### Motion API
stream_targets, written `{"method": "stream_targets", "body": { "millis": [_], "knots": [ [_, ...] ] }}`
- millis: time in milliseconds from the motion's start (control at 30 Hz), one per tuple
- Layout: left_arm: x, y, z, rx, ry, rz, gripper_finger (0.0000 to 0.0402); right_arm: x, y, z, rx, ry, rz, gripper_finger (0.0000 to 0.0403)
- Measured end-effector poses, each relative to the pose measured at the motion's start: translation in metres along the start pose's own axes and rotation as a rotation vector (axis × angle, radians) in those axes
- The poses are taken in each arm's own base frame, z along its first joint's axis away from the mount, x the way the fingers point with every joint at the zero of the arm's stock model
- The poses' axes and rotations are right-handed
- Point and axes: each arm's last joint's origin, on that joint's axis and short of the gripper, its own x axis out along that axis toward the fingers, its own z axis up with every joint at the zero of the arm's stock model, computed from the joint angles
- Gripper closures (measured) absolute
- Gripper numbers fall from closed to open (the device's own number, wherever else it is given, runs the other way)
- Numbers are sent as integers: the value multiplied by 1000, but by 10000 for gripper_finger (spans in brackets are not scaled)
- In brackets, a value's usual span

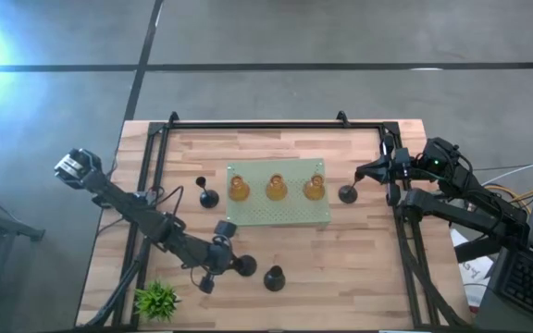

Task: Pick & Place candle stick holders
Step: Put the black candle holder on the shelf

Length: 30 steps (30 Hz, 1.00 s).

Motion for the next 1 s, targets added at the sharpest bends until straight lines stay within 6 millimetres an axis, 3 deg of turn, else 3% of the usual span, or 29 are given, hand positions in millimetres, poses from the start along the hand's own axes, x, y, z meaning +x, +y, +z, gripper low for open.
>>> {"method": "stream_targets", "body": {
  "millis": [133,233,400,600,767,1000],
  "knots": [
    [-23,3,22,-62,-24,-57,385,0,0,0,0,0,0,394],
    [-52,8,52,-114,-104,-98,385,0,0,0,0,0,0,394],
    [-106,20,96,-27,-200,-116,382,0,0,0,0,0,0,394],
    [-165,44,139,85,-272,72,383,0,0,0,1,2,0,394],
    [-187,73,165,119,-304,346,383,0,0,0,2,3,0,394],
    [-193,127,183,41,-303,570,383,0,0,0,2,4,0,394]
  ]
}}
